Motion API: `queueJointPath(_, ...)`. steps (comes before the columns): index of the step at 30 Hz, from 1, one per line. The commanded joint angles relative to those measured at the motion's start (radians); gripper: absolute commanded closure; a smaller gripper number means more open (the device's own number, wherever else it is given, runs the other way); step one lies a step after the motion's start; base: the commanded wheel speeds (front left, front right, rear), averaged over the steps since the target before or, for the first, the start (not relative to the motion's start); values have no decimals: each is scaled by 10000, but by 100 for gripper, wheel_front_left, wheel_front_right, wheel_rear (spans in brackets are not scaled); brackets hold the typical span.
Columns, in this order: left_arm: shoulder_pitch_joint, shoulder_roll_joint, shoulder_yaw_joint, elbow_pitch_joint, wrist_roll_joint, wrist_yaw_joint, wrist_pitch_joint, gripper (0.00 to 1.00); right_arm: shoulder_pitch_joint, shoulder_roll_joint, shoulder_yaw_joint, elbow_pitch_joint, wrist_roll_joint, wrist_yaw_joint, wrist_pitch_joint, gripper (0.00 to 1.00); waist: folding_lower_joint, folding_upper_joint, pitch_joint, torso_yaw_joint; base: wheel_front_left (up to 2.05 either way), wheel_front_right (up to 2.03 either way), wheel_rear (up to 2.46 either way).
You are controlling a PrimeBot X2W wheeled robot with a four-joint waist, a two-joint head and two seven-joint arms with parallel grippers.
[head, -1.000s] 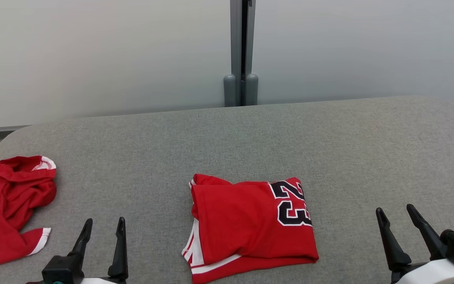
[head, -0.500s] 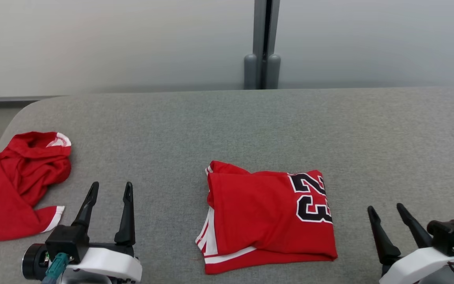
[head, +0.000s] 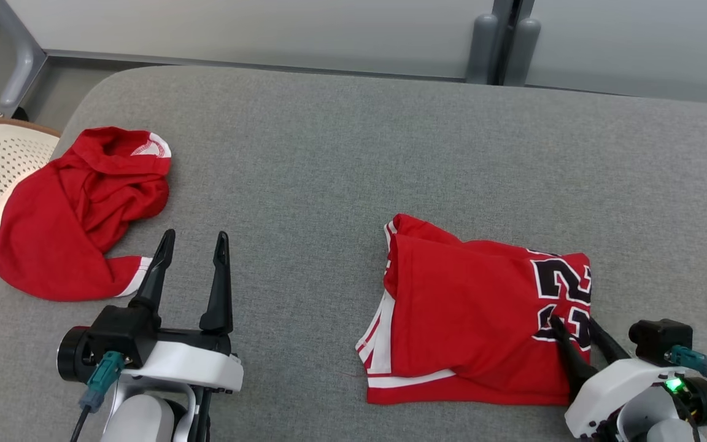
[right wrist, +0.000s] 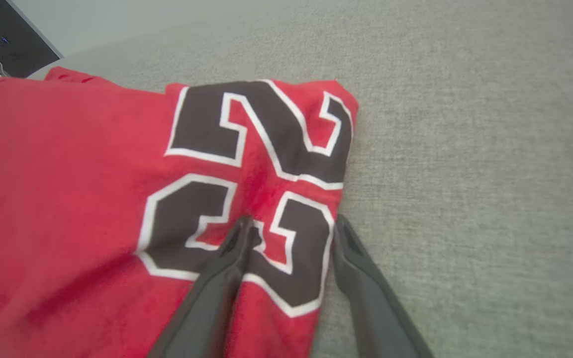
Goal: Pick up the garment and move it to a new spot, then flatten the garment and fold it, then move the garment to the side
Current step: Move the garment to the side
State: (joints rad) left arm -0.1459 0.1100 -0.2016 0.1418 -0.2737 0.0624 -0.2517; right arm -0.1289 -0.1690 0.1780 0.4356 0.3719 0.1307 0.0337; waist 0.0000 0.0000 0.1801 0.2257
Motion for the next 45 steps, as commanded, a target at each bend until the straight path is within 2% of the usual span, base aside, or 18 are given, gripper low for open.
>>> queueJointPath(1,-186,-4,43,24,71,-18,-68,0,-62,-35,152,226,147,0,72,75,0,0,205,162,0,0,0)
queueJointPath(2,-207,-16,68,35,79,-13,-75,0,-66,-53,248,322,227,0,69,100,0,0,228,152,0,0,0)
queueJointPath(6,-319,-36,133,-33,132,11,-121,0,-214,-250,546,409,414,-10,-141,100,0,0,332,-60,0,0,0)
queueJointPath(11,-408,59,188,-205,237,-15,-137,0,-281,-522,732,242,482,-17,-489,100,0,0,511,-681,0,0,0)
queueJointPath(20,-616,326,211,-847,485,-52,-139,0,-1143,-1043,1137,287,539,-18,-800,100,0,0,885,-2879,0,0,0)
queueJointPath(22,-914,404,69,-1076,572,-114,8,0,-1820,-1435,1190,524,642,-12,-918,100,0,0,1204,-3538,0,0,0)
queueJointPath(26,-1501,527,-135,-1436,769,-236,273,0,-2920,-2039,1001,1140,824,-11,-1225,100,0,0,1876,-4107,0,0,0)
queueJointPath(32,-2567,668,-473,-1981,1031,-512,623,0,-4529,-3219,547,2230,873,-9,-1742,100,0,0,3070,-4245,0,0,0)
queueJointPath(39,-3307,714,-844,-2452,1266,-686,821,0,-5782,-4808,-77,3531,482,-9,-2136,100,0,0,4176,-3937,0,0,0)
queueJointPath(44,-3528,815,-896,-2558,1356,-727,850,0,-6341,-5016,-343,4172,348,-9,-2183,100,0,0,4548,-3904,0,0,0)
queueJointPath(45,-3556,830,-913,-2551,1361,-733,845,0,-6477,-4957,-394,4277,364,-9,-2259,73,0,0,4577,-3915,0,0,0)
